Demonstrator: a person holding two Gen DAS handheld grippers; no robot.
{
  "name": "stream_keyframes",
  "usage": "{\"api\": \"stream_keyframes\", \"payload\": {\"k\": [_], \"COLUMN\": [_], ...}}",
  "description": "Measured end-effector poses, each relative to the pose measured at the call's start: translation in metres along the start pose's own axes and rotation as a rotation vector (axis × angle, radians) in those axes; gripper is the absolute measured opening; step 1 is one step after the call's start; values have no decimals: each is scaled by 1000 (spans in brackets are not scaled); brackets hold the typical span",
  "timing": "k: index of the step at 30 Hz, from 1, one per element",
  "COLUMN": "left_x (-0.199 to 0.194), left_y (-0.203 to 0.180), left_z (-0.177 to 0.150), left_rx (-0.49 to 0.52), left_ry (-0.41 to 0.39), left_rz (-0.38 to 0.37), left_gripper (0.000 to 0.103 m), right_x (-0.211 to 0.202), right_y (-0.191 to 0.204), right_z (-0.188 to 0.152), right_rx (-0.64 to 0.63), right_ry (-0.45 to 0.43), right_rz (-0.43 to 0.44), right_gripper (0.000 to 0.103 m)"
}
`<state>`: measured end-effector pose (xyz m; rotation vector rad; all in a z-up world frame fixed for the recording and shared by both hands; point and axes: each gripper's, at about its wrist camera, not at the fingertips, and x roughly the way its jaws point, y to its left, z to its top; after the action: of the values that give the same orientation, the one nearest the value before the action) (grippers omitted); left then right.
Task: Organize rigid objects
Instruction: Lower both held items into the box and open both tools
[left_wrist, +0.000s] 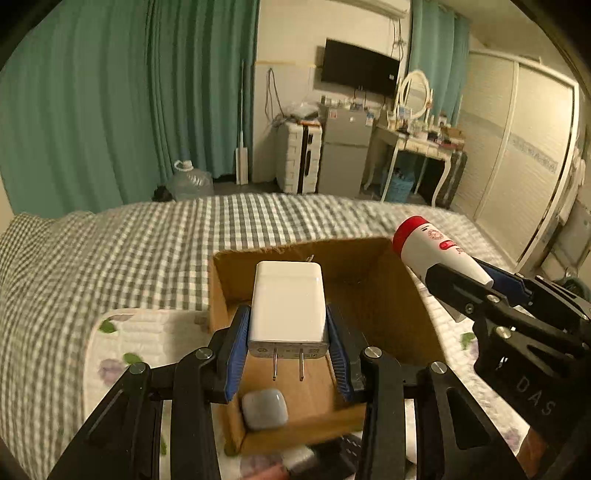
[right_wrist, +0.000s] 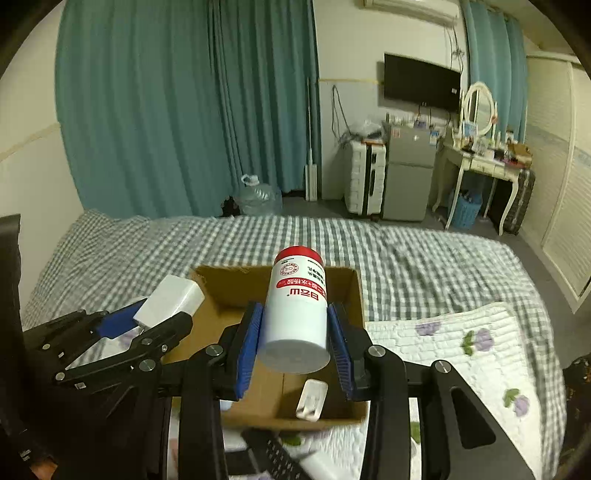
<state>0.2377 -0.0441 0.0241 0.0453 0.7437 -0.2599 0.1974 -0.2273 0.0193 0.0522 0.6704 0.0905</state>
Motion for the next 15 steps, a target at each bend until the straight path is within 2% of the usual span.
{"api": "stream_keyframes", "payload": {"k": [6, 11, 12, 13, 15], "left_x": [54, 71, 70, 66, 53], "left_y": [-2, -6, -8, -9, -12], "left_z": [-16, -25, -27, -28, -28], "left_rx": [25, 35, 42, 46, 49], "left_ry": [53, 105, 118, 116, 109], "left_rz": [-7, -63, -67, -62, -46], "left_gripper": [40, 43, 46, 50, 53], "right_x": [66, 75, 72, 65, 48], "right_y": [-19, -31, -31, -31, -29], "right_z": [-15, -18, -16, -14, -11], "right_rx": [30, 85, 91, 88, 74], "right_ry": [48, 26, 18, 13, -8], "right_rz": [7, 48, 53, 44, 5], "right_gripper": [36, 37, 40, 54, 65]}}
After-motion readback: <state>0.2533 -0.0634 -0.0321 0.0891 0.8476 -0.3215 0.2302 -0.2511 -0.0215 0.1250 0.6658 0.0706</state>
